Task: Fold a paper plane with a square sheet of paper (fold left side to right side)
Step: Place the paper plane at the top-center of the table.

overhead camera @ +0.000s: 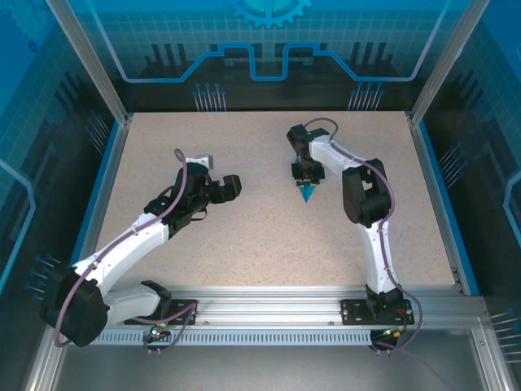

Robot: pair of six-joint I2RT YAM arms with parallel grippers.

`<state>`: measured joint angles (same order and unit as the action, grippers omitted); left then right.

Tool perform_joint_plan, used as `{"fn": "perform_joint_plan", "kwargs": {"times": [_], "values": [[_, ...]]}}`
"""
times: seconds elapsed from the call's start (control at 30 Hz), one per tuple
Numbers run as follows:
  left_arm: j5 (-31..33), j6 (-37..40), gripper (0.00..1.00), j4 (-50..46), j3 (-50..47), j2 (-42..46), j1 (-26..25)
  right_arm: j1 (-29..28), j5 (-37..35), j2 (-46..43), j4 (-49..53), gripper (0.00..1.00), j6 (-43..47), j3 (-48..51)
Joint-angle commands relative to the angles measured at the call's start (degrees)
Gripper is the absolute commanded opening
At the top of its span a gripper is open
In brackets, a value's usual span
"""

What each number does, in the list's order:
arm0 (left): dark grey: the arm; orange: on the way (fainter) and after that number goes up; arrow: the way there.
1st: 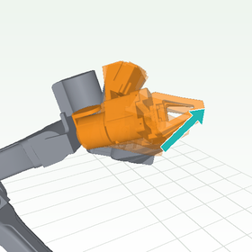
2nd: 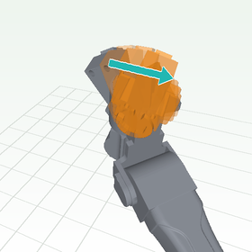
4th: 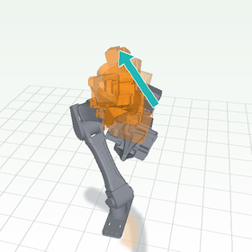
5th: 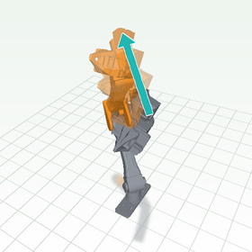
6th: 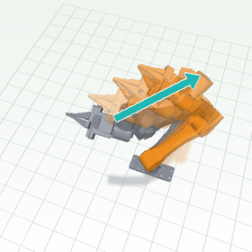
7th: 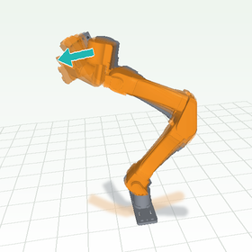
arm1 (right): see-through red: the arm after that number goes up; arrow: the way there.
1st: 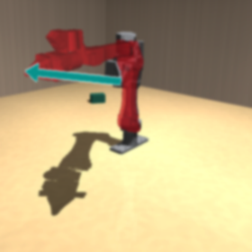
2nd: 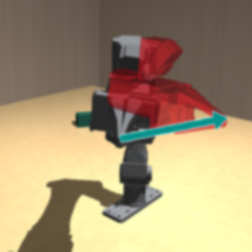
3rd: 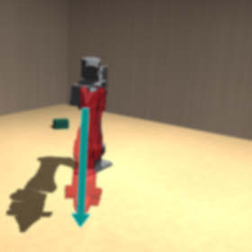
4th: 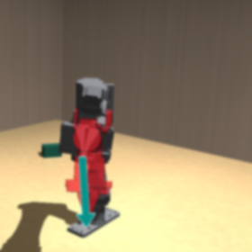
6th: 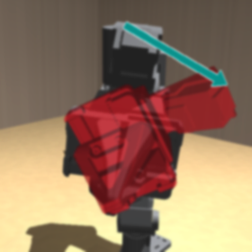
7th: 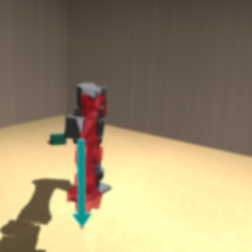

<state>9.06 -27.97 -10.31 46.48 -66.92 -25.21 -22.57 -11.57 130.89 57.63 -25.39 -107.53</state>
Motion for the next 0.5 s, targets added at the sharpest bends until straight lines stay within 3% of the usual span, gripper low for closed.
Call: {"fn": "perform_joint_plan", "kwargs": {"times": [0.0, 0.27, 0.47], "values": [[-1.60, 1.21, 0.99, -0.70, 2.22, -0.59, 1.07, -0.92, -0.74, -4.60, 1.95, 0.31, 0.44, 1.14], [-3.28, 0.43, 0.99, -0.77, 3.08, -0.58, 3.28, -1.95, -1.95, -11.00, 2.96, 0.39, 0.54, 4.89], [-3.24, 0.12, 0.99, -0.48, 3.28, -0.41, 6.26, -2.28, -3.83, -24.14, -0.04, 0.54, 2.19, 12.65]]}}
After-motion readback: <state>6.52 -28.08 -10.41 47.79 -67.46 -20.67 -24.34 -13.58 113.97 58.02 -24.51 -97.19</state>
